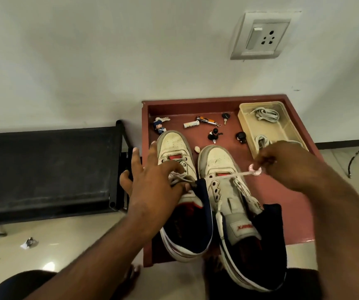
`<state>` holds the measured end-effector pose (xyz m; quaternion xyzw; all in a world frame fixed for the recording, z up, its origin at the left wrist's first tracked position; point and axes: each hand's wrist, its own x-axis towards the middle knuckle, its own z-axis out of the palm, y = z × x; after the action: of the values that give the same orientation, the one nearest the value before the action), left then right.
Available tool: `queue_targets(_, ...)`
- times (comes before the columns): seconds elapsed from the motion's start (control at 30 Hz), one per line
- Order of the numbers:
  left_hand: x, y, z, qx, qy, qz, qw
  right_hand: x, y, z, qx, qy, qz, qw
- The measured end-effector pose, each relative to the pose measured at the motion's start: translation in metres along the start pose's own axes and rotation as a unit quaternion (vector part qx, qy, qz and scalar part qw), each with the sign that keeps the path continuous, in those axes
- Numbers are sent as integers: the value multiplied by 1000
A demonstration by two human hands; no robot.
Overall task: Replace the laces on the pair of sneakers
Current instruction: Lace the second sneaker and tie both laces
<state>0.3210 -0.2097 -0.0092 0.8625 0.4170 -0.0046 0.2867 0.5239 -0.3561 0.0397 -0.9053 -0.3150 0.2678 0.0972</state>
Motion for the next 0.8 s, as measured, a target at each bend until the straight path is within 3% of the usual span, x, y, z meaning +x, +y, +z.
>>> queue_targets(0.07,1,0,-1,-6,6,-1,1000,-14,11,-2,-58,53,32,996)
queue_targets(0.13,1,2,-1,-14,7,-6,1000,-23,-4,19,-44,106,-20,993)
queue_targets(0.2,1,4,-1,-20,11,-10,1000,-22,-34,45,29,69,-88,993)
queue_targets(0.3,2,5,2,-29,17,-12,999,-12,-66,69,-48,13,-125,991)
queue_targets(0.43,1,4,2,-44,19,-2,999,-4,-23,42,-11,37,-38,999)
queue_targets(0.5,3,3,0,-72,15,8,997,-6,0,22,-63,102,63,991)
queue_targets(0.57,2,1,-3,-153,22,24,988,-8,3,18,-88,159,90,979)
queue_targets(0.63,0,0,-14,-254,44,39,965,-17,-23,29,-42,134,23,990)
queue_targets(0.7,-4,-5,-24,-319,59,23,946,-25,-57,52,0,44,-32,998)
queue_targets(0.8,-18,-21,-24,-351,31,-39,935,-24,-70,75,-10,10,-42,999)
